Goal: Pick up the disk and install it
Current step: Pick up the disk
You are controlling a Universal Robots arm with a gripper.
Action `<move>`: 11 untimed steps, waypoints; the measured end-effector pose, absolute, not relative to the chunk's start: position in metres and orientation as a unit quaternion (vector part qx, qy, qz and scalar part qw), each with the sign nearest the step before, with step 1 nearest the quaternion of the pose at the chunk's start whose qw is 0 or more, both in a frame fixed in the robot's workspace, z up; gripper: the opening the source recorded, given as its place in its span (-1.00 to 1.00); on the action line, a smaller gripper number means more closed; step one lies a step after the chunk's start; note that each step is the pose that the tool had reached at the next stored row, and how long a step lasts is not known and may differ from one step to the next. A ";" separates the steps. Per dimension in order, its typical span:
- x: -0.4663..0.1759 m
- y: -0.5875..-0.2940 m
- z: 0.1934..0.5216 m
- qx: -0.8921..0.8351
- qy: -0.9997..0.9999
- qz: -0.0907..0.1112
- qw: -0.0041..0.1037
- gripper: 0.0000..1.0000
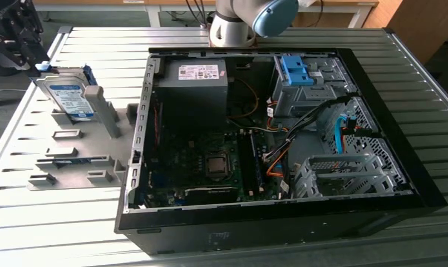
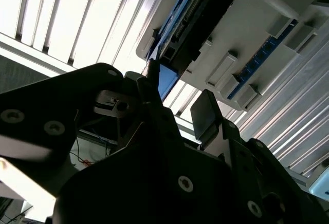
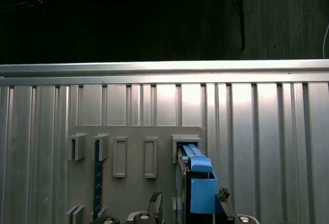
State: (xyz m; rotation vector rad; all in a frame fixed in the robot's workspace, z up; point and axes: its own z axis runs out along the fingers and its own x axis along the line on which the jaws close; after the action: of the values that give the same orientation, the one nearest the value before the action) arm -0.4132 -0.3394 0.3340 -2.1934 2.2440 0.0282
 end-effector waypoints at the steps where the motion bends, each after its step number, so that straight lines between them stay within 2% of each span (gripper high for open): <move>1: -0.413 -0.339 0.334 -0.699 0.715 0.009 0.002 0.04; 11: -0.415 -0.338 0.327 -0.699 0.715 0.009 0.002 0.04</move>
State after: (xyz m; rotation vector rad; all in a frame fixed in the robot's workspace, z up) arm -0.4153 -0.3381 0.3269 -2.1937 2.2431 0.0277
